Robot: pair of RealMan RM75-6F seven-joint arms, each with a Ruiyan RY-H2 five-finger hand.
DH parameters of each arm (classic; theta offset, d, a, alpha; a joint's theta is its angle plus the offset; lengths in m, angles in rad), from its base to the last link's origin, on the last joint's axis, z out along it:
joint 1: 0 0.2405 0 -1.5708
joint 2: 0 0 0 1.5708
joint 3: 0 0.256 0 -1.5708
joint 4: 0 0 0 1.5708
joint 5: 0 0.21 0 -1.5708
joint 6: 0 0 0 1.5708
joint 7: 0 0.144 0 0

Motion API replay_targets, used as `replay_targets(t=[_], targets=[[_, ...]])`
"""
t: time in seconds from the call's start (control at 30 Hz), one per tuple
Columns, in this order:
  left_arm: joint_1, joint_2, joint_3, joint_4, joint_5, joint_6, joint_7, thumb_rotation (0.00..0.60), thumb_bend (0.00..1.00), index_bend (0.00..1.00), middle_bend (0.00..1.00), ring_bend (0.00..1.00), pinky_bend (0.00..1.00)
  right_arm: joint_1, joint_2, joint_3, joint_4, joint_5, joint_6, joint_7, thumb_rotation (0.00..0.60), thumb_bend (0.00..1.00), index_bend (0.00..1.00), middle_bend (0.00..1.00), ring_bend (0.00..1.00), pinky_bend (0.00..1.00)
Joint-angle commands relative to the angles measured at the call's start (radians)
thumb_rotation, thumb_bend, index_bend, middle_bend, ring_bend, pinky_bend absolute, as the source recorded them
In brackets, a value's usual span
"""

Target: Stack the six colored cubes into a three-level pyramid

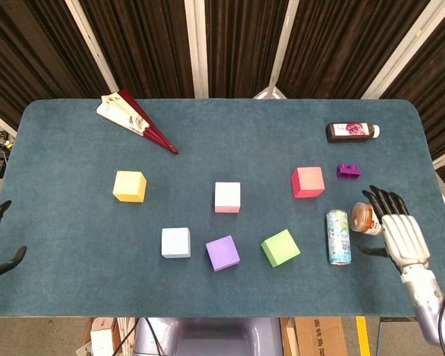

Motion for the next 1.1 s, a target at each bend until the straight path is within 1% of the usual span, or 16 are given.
replay_targets(t=[0.03,0.17,0.27,0.43,0.63,0.8,1.1], targets=[[-0.002,-0.007,-0.001,0.004,0.014,0.011,0.002,0.600,0.32,0.10,0.00,0.00,0.03,0.125,0.072,0.072,-0.072,0.137,-0.168,-0.079,0.600,0.11,0.10,0.06,0.01,0.00],[0.000,-0.027,-0.012,0.031,0.037,0.048,-0.009,0.600,0.32,0.10,0.00,0.00,0.03,0.221,0.077,0.114,-0.093,0.266,-0.286,-0.128,0.600,0.11,0.10,0.06,0.01,0.00],[0.002,-0.035,-0.017,0.047,0.039,0.061,-0.024,0.600,0.32,0.10,0.00,0.00,0.03,0.296,0.061,0.123,-0.070,0.365,-0.355,-0.196,0.600,0.11,0.10,0.06,0.01,0.00],[0.001,-0.036,-0.027,0.055,0.013,0.052,-0.026,0.600,0.32,0.10,0.00,0.00,0.03,0.428,0.006,0.112,-0.002,0.552,-0.439,-0.318,0.600,0.11,0.10,0.06,0.01,0.00],[0.001,-0.036,-0.039,0.054,-0.012,0.047,-0.023,0.600,0.32,0.10,0.00,0.00,0.03,0.542,-0.065,0.073,0.094,0.719,-0.478,-0.411,0.600,0.11,0.11,0.06,0.01,0.00],[0.001,-0.038,-0.043,0.054,-0.024,0.043,-0.016,0.600,0.32,0.10,0.00,0.00,0.03,0.610,-0.120,0.049,0.170,0.814,-0.507,-0.438,0.600,0.11,0.13,0.06,0.01,0.00],[0.003,-0.042,-0.050,0.051,-0.038,0.047,0.006,0.600,0.32,0.10,0.00,0.00,0.03,0.695,-0.206,-0.007,0.315,0.900,-0.560,-0.470,0.600,0.11,0.19,0.11,0.01,0.00]])
